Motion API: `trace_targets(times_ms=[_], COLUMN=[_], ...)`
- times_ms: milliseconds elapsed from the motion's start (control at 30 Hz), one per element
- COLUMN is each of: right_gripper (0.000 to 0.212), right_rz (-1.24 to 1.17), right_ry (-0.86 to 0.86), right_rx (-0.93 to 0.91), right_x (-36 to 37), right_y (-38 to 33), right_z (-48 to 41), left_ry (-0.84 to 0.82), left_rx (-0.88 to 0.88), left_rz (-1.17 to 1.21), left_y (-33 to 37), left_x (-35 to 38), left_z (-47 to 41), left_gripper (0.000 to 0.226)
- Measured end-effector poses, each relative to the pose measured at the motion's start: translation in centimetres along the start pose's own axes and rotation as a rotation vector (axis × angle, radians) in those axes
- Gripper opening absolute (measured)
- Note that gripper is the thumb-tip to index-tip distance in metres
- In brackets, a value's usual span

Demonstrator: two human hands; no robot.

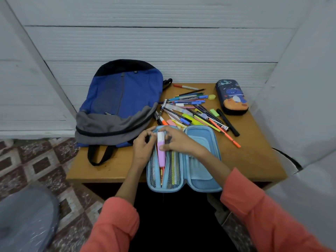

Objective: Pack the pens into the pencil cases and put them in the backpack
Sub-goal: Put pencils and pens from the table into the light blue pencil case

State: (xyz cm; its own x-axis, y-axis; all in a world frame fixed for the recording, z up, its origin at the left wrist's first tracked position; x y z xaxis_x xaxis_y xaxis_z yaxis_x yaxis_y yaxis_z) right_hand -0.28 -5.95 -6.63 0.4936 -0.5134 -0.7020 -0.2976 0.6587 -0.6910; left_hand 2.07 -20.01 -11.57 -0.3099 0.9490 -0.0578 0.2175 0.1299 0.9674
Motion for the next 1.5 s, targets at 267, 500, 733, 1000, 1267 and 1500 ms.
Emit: trace_targets(times_ms=[267, 500, 733, 1000, 1267, 1500], right_gripper=[0.066, 0.079, 0.037, 0.024, 0.026, 0.009], right_rz=[0.565, 0.701, 0.440, 0.403, 0.084, 0.386], right_ry=[-0.094, -0.057, -0.096, -0.018, 0.040, 0.226], right_rx=[-0.107, -0.136, -0.192, -0.300, -0.237, 0.012], right_x=[0.0, -0.6, -2.1, -2.0, -2.5, -3.3], right_y=[-1.4, -1.3, -1.1, -1.9, -1.1, 0.5], right_z=[1.6, 1.3, 0.1, -1.2, -1.8, -5.2], left_ry=[0.009, -0.014, -0.115, -0.122, -0.126, -0.104], left_rx=[-0.020, -0.021, 0.011, 0.048, 0.053, 0.032], left_rz=[0.011, -0.001, 0.005, -0.059, -0.080, -0.003], left_y=[0.2, 0.2, 0.6, 0.4, 0.9, 0.9], left_x=[0.0, 0.0, 0.0, 0.2, 0.3, 0.2], left_z=[0.2, 0.3, 0.6, 0.5, 0.6, 0.9], left_gripper=[0.017, 0.011, 0.019, 0.035, 0.032, 0.033])
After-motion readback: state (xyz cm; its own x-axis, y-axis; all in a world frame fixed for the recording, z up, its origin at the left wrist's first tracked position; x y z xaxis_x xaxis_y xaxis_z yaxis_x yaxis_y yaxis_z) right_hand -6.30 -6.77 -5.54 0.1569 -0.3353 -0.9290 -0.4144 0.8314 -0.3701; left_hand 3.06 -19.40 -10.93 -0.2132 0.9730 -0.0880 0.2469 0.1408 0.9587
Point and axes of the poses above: each hand's wrist, its own z-axis away from the middle knuckle, its own x-axis out of the palm, y = z × x, the point moved 5 cm from there along -z, towards the middle knuckle, and after that the axes turned 10 degrees about z, right-handed, at the moved point
